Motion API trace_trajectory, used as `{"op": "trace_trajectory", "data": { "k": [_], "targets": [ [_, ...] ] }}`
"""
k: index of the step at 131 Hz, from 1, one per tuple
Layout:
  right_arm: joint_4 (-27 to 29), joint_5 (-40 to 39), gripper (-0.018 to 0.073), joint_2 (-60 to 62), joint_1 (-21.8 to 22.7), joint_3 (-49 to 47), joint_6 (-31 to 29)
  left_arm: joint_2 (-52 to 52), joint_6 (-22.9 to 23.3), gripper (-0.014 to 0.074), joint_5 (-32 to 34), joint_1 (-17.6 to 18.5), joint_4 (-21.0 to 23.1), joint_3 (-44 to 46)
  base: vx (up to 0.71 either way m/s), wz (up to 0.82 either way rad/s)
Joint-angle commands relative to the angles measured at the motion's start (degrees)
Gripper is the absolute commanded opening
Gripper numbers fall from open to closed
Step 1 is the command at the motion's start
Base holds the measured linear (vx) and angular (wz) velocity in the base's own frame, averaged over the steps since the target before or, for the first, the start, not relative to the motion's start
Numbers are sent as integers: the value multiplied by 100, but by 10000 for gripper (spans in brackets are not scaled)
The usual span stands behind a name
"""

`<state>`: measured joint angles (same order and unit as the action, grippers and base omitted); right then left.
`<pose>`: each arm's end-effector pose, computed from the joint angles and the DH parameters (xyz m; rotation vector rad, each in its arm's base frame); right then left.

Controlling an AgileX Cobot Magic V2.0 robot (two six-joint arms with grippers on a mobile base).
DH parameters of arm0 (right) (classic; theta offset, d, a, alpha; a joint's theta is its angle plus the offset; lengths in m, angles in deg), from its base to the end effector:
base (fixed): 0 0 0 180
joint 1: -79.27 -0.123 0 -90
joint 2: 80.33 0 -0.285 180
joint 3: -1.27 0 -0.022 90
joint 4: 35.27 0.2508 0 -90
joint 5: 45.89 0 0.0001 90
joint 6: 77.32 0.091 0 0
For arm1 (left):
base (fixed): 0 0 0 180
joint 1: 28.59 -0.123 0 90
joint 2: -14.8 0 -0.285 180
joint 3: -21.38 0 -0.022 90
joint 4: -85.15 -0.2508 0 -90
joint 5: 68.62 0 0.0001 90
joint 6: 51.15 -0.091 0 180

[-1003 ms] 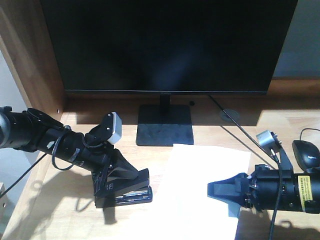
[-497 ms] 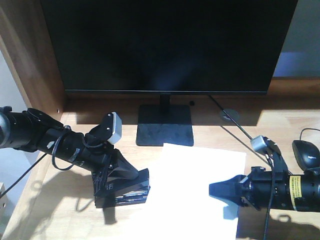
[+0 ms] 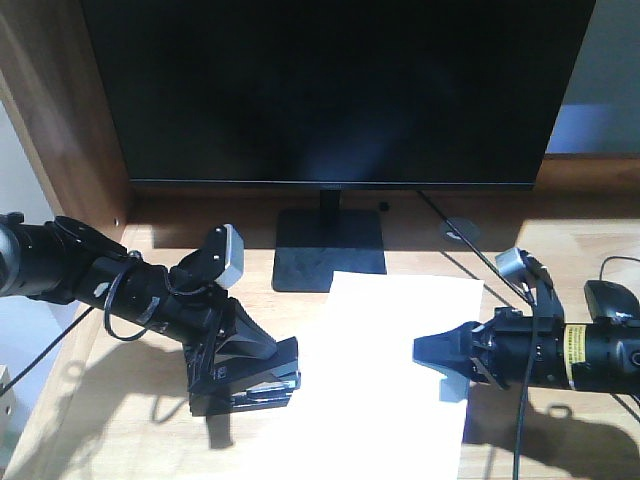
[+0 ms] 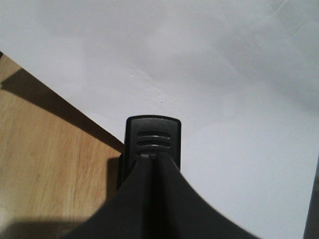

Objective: Grab stapler and paper to desk for stapling
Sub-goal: 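Lay the paper flat beside the stapler with the right gripper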

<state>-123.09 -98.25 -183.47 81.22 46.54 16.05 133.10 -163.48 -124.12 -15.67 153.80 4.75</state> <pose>0.2487 0.0635 0.1525 -0.1733 2.3587 1.1786 0.3210 -0.1453 0.1567 1.5122 1.8697 -0.9046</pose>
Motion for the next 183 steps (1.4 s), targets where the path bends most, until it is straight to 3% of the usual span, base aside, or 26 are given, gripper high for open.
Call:
{"op": "trace_trajectory", "data": {
  "k": [1,63,104,183],
  "targets": [
    [204,-375,0,-12,19,-187,-53,-275,-5,-6,-210,10,284,136,0,0],
    [158,-1185,0,-805,7,-733,-1,-275,-5,-6,-210,10,284,136,0,0],
    [-100,-858,0,-1188,-667,-1284,224,-275,-5,-6,-210,10,284,136,0,0],
    [-50,-665,0,-1194,-652,-1304,251,-275,-5,-6,-210,10,284,136,0,0]
  ]
}}
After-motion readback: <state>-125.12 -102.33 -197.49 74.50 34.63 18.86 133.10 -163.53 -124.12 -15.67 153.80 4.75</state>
